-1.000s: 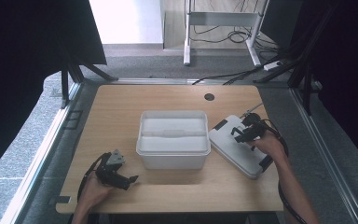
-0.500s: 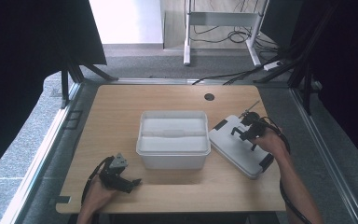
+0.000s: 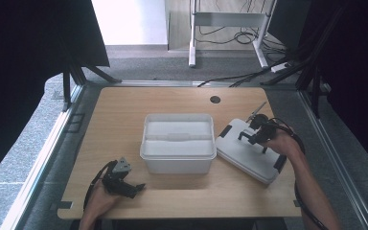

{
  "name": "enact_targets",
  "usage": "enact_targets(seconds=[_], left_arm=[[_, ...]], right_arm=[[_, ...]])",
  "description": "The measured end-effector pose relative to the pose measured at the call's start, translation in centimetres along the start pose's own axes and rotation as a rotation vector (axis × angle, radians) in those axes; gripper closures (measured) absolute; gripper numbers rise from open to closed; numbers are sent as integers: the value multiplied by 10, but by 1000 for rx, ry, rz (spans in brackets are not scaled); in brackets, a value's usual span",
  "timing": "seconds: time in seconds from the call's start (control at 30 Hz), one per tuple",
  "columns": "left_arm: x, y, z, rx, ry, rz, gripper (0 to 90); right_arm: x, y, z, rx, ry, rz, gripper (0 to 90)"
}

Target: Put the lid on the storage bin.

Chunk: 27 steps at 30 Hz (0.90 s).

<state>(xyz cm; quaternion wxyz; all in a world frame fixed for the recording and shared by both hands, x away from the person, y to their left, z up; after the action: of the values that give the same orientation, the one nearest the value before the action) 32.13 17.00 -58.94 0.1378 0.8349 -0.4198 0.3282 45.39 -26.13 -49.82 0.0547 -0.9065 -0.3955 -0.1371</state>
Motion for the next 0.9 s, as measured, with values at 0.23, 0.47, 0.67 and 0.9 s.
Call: enact_targets(seconds=[0.23, 0.47, 0.67, 0.9], left_arm=[[0, 0, 0, 0, -1, 0, 0], [0, 1, 0, -2, 3, -2, 0], [0, 1, 0, -3, 3, 0, 0], [0, 1, 0, -4, 4, -1, 0]], right_arm=[[0, -3, -25, 21, 19, -66, 839], [-1, -3, -52, 35, 21, -160, 839], [4, -3, -78, 51, 56, -198, 839], [15, -6, -108, 58, 81, -257, 839]])
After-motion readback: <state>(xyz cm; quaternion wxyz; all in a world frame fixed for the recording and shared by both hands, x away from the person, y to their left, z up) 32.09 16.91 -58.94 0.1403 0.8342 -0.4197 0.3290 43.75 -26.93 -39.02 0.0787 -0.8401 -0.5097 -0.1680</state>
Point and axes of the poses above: each handheld gripper's, and its own axes: z roughly forward along the jaws, x roughly out of its top, y roughly to its right, the point moved 9 cm from there along z, roughly forward along the jaws, and after that the axes turned 7 degrees about z, right-handed, at the moved point
